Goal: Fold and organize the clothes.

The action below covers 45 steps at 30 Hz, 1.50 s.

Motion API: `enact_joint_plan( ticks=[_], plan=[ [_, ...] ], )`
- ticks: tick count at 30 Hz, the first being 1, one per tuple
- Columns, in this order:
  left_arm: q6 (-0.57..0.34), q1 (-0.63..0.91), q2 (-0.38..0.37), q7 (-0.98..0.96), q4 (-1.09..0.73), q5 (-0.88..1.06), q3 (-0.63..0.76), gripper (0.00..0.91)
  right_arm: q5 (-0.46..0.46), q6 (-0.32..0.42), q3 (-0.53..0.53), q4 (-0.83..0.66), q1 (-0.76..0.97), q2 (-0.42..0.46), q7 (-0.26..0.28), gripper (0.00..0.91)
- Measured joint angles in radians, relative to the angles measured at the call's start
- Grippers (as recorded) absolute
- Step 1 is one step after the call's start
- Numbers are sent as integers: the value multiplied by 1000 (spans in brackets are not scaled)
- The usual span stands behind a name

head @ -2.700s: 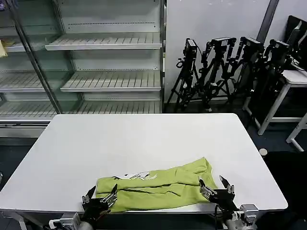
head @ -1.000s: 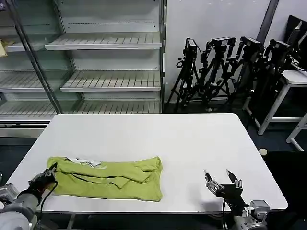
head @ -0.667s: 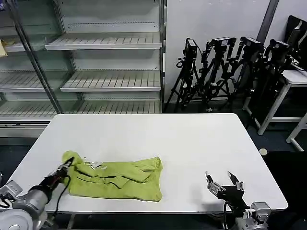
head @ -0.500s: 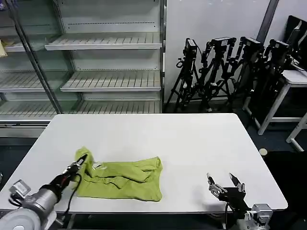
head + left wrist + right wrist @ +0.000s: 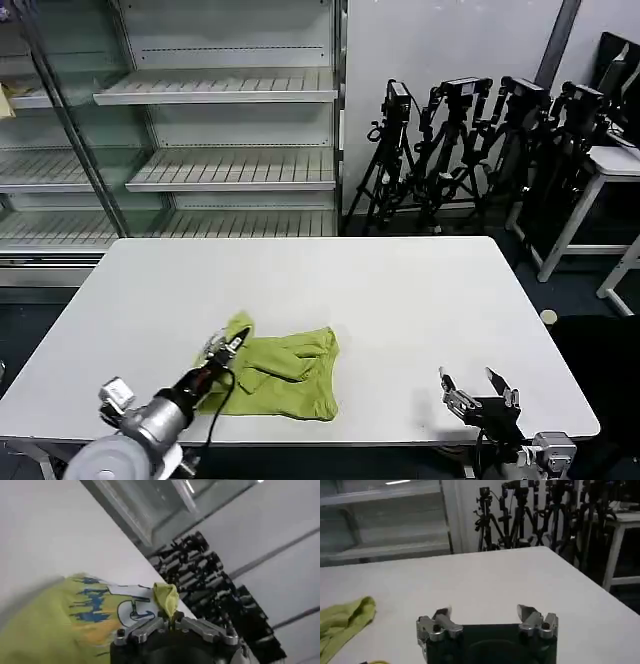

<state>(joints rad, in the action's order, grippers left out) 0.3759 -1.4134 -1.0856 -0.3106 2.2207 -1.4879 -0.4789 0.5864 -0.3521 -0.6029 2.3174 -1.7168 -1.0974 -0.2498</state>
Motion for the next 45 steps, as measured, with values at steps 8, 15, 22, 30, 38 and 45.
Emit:
enact_joint_plan(
  ticks=[8,15,22,30,38,45],
  plan=[
    [-14,51,-25,5,-28,99,133,81,0,-1,10,-7,8,-4,-2,907],
    [-15,91,-32,20,-66,175,214,907,-4,-1,18,-10,14,-9,-3,907],
    [-23,110,-35,65,-74,246,249,907,-4,-1,24,-9,18,-8,-2,907],
    [-28,125,-43,90,-60,294,240,907,-4,-5,42,-9,37,-7,-3,907],
    [-13,58,14,88,-9,318,125,907,-4,-5,64,-20,58,-12,-2,907],
    [21,-42,62,79,1,328,-14,907,-4,-5,74,-21,66,-15,-1,907]
  ],
)
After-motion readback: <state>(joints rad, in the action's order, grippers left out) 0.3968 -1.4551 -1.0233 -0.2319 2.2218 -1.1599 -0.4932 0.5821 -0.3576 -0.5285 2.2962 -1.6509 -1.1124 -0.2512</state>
